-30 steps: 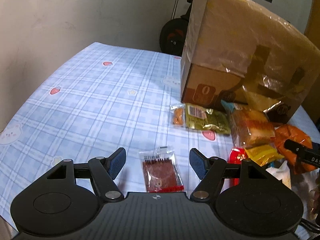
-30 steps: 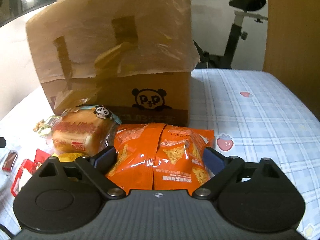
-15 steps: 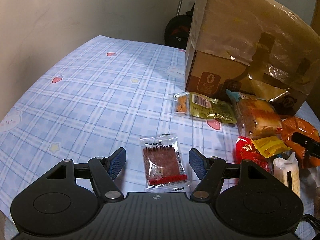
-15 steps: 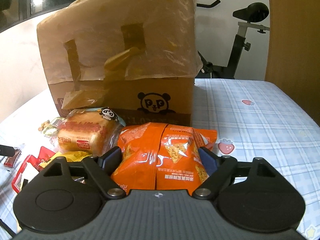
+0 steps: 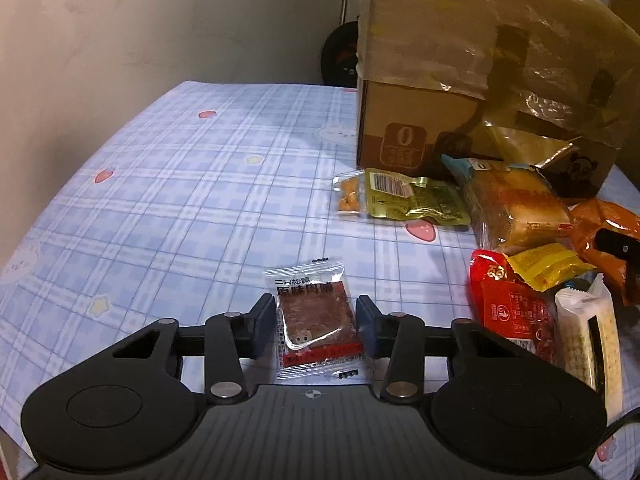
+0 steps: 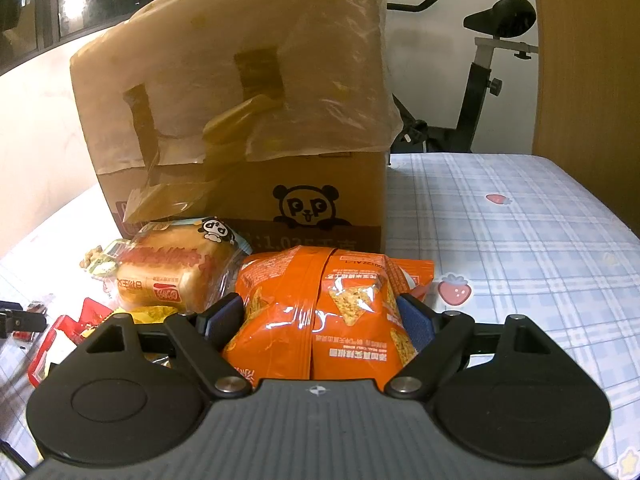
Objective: Organize snacks
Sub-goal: 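Grasp the orange chip bag with the right tool while the left tool grasps the red meat packet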
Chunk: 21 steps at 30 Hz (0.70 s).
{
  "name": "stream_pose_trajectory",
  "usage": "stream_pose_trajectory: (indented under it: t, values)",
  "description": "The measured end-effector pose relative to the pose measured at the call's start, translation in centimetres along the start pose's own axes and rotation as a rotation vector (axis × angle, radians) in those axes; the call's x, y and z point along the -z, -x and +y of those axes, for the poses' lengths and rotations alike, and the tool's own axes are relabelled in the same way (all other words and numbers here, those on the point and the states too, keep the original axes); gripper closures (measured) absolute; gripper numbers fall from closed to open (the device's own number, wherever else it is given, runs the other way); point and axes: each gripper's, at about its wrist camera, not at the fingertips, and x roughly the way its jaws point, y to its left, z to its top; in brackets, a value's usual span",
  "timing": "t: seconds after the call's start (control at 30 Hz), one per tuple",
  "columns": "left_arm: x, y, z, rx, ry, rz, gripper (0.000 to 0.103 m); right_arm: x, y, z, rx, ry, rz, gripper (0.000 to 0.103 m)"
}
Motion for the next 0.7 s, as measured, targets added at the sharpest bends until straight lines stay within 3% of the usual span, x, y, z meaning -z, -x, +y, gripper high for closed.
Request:
stream_pose_trajectory:
  t: [0.4,0.7]
  values:
    - [-0.3,1.0,0.2,0.009,0.024,-0.035,0.061,0.0,0.1,-0.1,-0.004,-0.007,-0.003,0.019]
    - [-1.4,2.1,0.5,0.048,0.04,-0.097,0.061,-0.4,0.9,-0.9,-0.022,-0.059,-0.003,0.027]
